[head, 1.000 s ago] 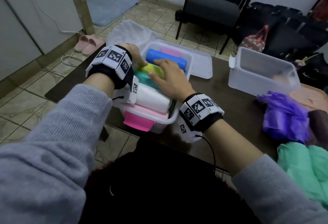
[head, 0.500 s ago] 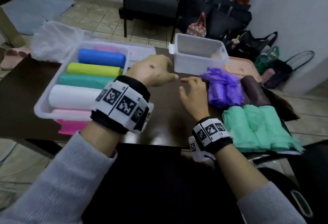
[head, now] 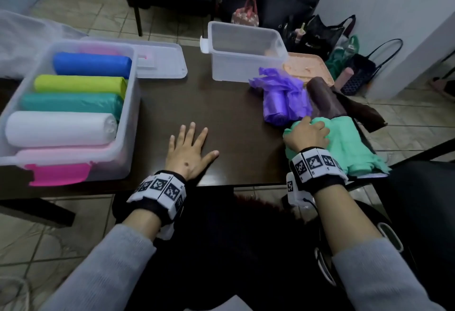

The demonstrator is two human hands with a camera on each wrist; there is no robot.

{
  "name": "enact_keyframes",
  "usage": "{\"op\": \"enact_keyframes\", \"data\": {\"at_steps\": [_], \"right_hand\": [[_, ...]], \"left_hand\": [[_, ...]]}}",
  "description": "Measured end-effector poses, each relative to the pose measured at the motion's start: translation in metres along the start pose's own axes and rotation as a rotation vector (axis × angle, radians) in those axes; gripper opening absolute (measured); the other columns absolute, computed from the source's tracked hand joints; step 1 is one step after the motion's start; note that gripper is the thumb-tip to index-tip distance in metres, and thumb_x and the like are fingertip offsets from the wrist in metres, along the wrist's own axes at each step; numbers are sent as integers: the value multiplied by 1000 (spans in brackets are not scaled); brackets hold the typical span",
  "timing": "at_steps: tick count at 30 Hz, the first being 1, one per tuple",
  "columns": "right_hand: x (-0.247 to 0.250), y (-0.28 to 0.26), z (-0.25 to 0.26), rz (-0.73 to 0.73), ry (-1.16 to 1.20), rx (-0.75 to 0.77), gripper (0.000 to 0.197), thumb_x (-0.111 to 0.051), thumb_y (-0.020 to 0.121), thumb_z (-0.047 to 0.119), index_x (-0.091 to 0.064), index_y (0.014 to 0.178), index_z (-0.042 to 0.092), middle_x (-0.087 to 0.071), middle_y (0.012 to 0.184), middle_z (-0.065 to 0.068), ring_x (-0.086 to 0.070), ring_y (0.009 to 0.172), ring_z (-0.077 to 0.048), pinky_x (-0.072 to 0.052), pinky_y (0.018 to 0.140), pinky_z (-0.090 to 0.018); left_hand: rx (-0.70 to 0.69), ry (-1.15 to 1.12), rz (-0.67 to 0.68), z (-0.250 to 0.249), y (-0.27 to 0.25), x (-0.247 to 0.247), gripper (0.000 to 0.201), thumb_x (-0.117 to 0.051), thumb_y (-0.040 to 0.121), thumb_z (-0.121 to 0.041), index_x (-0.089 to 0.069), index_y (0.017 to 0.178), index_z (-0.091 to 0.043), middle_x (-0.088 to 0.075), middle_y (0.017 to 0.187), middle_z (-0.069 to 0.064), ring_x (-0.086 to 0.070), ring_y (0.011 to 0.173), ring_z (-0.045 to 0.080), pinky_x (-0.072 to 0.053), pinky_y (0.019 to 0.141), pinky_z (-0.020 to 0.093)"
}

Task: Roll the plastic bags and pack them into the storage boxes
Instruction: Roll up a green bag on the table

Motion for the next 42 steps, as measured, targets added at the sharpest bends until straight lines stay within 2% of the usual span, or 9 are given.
{"op": "enact_keyframes", "data": {"at_steps": [9, 18, 24, 27, 30, 34, 35, 38, 42], "right_hand": [[-3, -4, 2, 105, 85, -32, 64, -58, 88, 28, -24, 139, 10, -30, 139, -24, -33, 128, -42, -31, 103, -46], [-21, -57, 57, 318, 154, 274, 59, -57, 88, 26, -26, 138, 19, -30, 136, -19, -33, 126, -39, -29, 104, -47], [-34, -68, 103, 330, 262, 212, 53, -56, 89, 24, -30, 136, 28, -21, 138, -13, -26, 126, -33, -27, 103, -45], [-30, -57, 113, 413, 354, 118, 64, -60, 87, 39, -26, 139, 21, -17, 142, -15, -29, 129, -37, -26, 108, -41], [-16, -43, 116, 522, 433, 51, 79, -41, 88, 62, -24, 145, 11, -24, 148, -18, -33, 133, -37, -31, 110, -46], [-2, -37, 115, 602, 480, 240, 41, -37, 95, 13, -43, 136, 7, -48, 135, -15, -55, 107, -27, -52, 81, -39], [-3, -34, 113, 563, 440, 321, 43, -36, 92, 5, -46, 134, 10, -49, 135, -13, -54, 112, -27, -52, 82, -38], [-11, -33, 107, 501, 156, 606, 53, -42, 86, 1, -49, 134, 24, -44, 140, -8, -43, 128, -29, -34, 109, -38], [-9, -33, 95, 428, -42, 692, 59, -50, 83, 2, -45, 136, 30, -36, 138, -11, -38, 127, -33, -28, 111, -37]], "left_hand": [[-35, 52, -174, 3, -3, -12, 67, -20, 93, -62, -6, 151, -30, 6, 159, 0, 11, 146, 18, 7, 117, 39], [-36, 42, -168, 3, -3, -12, 66, -22, 94, -60, -6, 151, -30, 5, 159, 1, 11, 146, 18, 6, 116, 39], [-55, -31, -116, 6, 0, -7, 61, -27, 97, -52, -11, 151, -27, 3, 159, 2, 8, 146, 18, 6, 116, 38], [-60, -237, -115, 10, 1, 7, 53, -29, 100, -42, -28, 147, -17, -12, 158, 5, -5, 146, 19, -3, 117, 38], [-28, -420, -186, 17, -1, 25, 61, -26, 97, -52, -40, 140, -12, -35, 150, 9, -29, 139, 21, -23, 114, 38], [-45, -505, -111, 14, -8, 40, 82, -47, 81, -68, -29, 146, -21, -34, 150, 1, -34, 136, 17, -28, 112, 38], [-91, -510, -77, 8, -10, 40, 88, -57, 76, -68, -28, 146, -23, -34, 150, -2, -34, 136, 15, -29, 112, 38], [-230, -476, -28, -6, -12, 36, 93, -76, 64, -57, -33, 143, -31, -36, 147, -8, -36, 134, 11, -32, 111, 39], [-255, -436, 10, -8, -7, 41, 40, -78, 70, -28, -67, 108, -35, -54, 132, -7, -49, 122, 13, -38, 105, 38]]}}
Point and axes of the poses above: each hand's wrist, its own y-axis towards the middle knuckle, its own x-axis out of the back of the hand, z = x × y, the point moved 2 cm from there along y, towards the middle knuckle
